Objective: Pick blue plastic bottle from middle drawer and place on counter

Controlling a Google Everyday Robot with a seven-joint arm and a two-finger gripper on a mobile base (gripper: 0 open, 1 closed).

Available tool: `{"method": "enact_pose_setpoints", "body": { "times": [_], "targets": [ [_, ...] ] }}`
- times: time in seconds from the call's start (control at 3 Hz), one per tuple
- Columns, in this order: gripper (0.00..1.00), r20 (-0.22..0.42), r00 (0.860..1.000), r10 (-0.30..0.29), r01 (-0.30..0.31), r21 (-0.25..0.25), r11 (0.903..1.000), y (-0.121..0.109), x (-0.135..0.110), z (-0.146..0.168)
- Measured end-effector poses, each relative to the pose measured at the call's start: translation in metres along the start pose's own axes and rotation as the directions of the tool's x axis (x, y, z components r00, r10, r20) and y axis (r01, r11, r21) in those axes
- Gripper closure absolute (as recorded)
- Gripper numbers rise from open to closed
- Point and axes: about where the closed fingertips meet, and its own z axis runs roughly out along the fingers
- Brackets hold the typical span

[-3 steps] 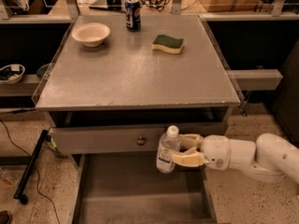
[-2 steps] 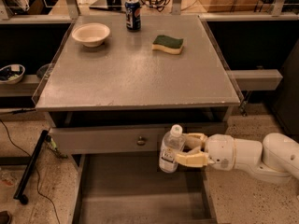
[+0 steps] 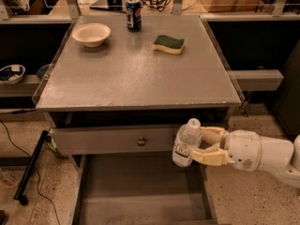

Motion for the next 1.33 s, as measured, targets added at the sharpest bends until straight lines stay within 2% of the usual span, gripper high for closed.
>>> {"method": "enact_pose_setpoints", "body": {
  "times": [0.33,0.67,1.0,1.33],
  "targets": [
    [1.0,0.0,1.0,0.0,0.0,0.0,1.0,0.0,0.0,0.0],
    [1.0,0.006,1.0,-0.013,0.013,-0.042,0.999,-0.007,-0.018,0.014],
    [1.0,0.03,0.997,-0.076,0.079,-0.117,0.99,-0.025,-0.077,0.042],
    [1.0,0.03,0.997,-0.076,0.079,-0.117,0.99,-0.025,-0.077,0.042]
  ]
}}
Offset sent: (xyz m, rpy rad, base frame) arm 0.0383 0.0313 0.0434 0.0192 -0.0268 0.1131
